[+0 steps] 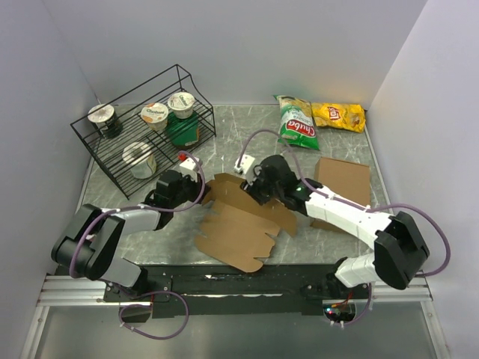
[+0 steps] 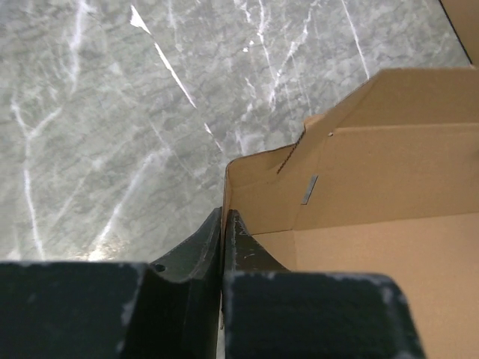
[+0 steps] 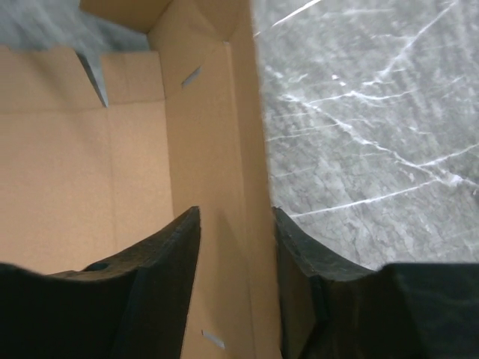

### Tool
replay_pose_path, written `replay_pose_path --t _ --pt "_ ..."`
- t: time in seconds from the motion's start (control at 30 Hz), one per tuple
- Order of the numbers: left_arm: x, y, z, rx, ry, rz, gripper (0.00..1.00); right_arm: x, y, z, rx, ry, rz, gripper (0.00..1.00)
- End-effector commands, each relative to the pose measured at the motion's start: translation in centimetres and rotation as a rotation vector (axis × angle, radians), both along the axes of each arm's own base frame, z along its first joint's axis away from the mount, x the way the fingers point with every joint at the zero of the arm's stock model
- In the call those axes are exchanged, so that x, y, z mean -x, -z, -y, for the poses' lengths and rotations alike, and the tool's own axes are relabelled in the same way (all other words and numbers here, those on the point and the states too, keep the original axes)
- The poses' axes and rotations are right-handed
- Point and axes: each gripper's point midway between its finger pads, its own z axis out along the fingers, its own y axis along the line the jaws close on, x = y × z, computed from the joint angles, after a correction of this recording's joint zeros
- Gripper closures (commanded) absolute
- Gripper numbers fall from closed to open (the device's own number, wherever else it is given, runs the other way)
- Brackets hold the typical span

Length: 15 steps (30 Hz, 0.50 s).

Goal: Fold the paper box
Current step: Fold the paper box at the center of the board.

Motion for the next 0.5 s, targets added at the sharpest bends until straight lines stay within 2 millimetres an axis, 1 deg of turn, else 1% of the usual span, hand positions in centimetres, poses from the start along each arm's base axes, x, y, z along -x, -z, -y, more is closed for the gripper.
replay_pose_path --t 0.0,0.03,0.13,0.2,0.37,0.43,0.47 --pt "-1.2 -2.5 -0.1 -0.034 -0.009 0.103 0.94 -0.4 -3.4 -0.1 -0.148 0.003 -0.001 0.53" --pt "-1.2 -2.6 -0.1 -0.038 -0.009 0.107 0.94 -0.7 -3.8 0.4 -0.165 0.014 0.001 0.55" --pt "-1.0 -2.9 0.1 -0.042 0.006 0.123 0.94 -0.7 -4.3 0.6 -0.191 0.004 -0.01 0.59" --pt "-1.0 -2.9 0.2 -0.045 0.008 0.125 0.94 -0.6 -4.0 0.6 -0.192 -0.007 -0.02 0.62" --pt "-0.9 -3.2 0.1 -0.046 0.005 0.136 0.94 -0.8 -2.3 0.5 -0.165 -0.016 -0.053 0.65" --pt "-0.9 -3.3 0.2 -0.044 0.006 0.14 0.94 -0.8 -1.5 0.5 -0.15 -0.015 -0.068 0.69" --pt "-1.0 -3.2 0.2 -0.046 0.004 0.138 0.94 -0.9 -1.6 0.4 -0.149 -0.018 -0.067 0.71"
